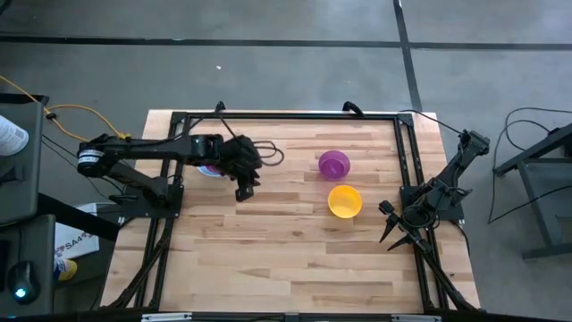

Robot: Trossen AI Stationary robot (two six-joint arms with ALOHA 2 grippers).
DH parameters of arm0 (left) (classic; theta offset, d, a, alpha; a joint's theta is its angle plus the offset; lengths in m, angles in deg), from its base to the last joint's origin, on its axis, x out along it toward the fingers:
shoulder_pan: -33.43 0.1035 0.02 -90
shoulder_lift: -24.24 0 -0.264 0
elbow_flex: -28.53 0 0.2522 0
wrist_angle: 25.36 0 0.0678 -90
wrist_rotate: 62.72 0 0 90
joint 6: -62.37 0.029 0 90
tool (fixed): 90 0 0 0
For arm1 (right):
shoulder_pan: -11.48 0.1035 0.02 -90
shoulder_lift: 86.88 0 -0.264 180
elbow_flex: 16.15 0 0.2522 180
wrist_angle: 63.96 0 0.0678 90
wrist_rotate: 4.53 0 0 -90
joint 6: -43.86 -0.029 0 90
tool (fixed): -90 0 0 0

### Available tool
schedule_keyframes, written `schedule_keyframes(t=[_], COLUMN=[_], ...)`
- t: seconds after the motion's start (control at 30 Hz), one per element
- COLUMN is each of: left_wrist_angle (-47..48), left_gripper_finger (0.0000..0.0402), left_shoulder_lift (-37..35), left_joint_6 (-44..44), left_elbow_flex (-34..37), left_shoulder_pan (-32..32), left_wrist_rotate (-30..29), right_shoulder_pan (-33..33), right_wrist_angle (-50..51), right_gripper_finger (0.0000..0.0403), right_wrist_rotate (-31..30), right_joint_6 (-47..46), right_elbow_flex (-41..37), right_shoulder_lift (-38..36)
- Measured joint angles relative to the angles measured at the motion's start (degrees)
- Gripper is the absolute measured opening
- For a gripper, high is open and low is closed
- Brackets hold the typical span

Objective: Nest bowls inside each other
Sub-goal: Stack the violet bowl on top of the red bowl

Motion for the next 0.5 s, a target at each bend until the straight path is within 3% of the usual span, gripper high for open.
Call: schedule_keyframes(t=[0.27,0.5], left_wrist_angle=[-4.59,-7.00], left_gripper_finger=[0.0124,0.0124], left_shoulder_lift=[0.00,0.00], left_joint_6=[-2.22,-6.15], left_elbow_flex=[0.00,0.00], left_shoulder_pan=[-9.03,-13.12], left_wrist_rotate=[-1.23,-3.59], right_shoulder_pan=[0.00,0.00], right_wrist_angle=[0.00,0.00], right_gripper_finger=[0.0133,0.0133], right_wrist_rotate=[0.00,0.00], right_joint_6=[0.00,0.01], right_elbow_flex=[0.00,-0.01], right_shoulder_lift=[-0.02,-0.01])
